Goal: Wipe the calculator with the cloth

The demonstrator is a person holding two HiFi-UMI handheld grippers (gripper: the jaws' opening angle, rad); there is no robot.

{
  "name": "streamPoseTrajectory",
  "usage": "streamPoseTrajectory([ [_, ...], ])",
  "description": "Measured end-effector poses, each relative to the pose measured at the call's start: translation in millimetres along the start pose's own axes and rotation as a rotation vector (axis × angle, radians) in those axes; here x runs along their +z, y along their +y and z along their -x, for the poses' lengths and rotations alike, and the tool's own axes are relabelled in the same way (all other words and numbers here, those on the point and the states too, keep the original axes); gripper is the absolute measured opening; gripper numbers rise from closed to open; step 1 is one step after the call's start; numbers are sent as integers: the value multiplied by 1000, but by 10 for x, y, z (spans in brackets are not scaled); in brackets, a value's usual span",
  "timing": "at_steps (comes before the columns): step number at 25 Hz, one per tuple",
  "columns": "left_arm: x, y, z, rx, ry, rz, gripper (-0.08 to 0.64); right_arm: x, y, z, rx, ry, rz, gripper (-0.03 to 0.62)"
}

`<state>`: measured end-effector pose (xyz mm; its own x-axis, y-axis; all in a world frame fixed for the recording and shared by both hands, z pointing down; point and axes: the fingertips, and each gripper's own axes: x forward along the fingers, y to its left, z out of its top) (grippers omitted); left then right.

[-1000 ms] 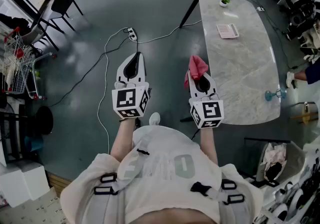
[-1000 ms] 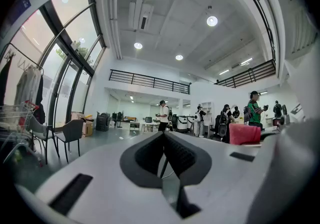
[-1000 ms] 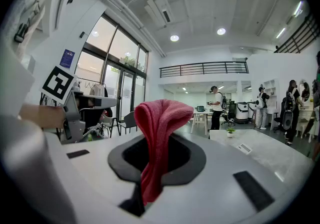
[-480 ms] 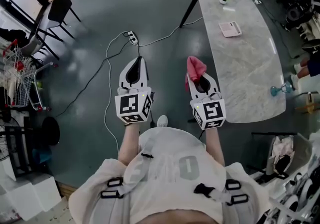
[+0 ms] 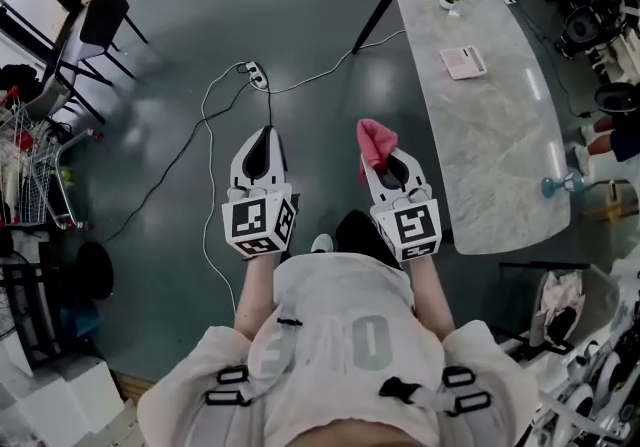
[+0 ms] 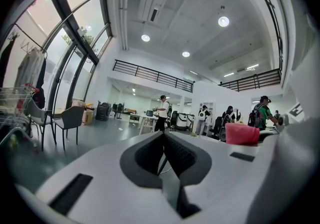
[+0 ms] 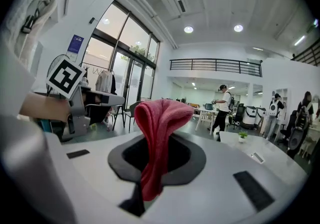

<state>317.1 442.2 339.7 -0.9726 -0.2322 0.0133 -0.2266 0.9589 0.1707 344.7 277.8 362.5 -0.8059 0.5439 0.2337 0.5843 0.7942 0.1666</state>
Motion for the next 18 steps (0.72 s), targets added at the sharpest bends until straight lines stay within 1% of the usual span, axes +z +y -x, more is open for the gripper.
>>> streamPoseTrajectory([
  [2, -15, 25, -99, 5, -7, -1, 21, -31, -103, -53, -11, 1, 7, 54],
  [6, -18, 86, -417, 21, -15, 2, 21, -123, -395, -258, -28, -13, -51, 54],
  [10, -114, 80, -790, 37, 0, 1, 21, -231, -787, -597, -34, -15, -100, 54],
  [14, -150, 96, -1419, 28, 29, -5, 21, -222, -1264, -1095, -20, -16, -127, 54],
  [18, 15, 146, -2258, 25, 13, 18, 21, -37, -1845, -1634, -35, -33, -107, 54],
])
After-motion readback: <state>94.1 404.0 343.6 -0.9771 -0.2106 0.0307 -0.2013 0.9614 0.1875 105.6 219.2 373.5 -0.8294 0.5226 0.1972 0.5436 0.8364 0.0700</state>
